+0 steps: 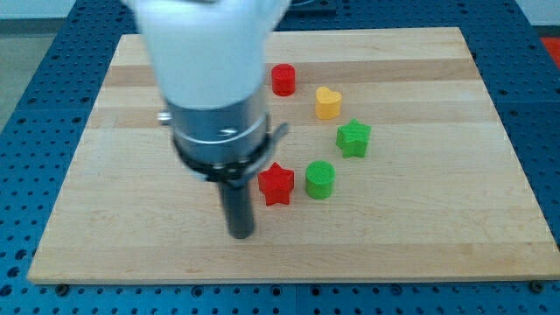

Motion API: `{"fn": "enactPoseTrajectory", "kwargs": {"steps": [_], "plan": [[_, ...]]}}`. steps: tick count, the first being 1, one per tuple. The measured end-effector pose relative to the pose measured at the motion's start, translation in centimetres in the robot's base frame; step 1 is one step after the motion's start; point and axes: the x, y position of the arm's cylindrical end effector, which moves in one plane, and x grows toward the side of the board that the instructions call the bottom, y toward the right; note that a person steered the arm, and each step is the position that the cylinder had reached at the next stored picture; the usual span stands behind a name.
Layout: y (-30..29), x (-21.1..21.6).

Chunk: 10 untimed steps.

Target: Move the blue triangle to the top left of the yellow hexagon

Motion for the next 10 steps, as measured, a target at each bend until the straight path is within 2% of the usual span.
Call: {"fn": "enactPoseTrajectory", "kwargs": {"steps": [2, 3, 4, 6, 8, 10], "plan": [[-7.2, -0.6], [-9.5, -6.7], [-9.8, -16.0], [-9.1, -21.8], [-6.6, -21.4], [-5.9, -16.5]]}}
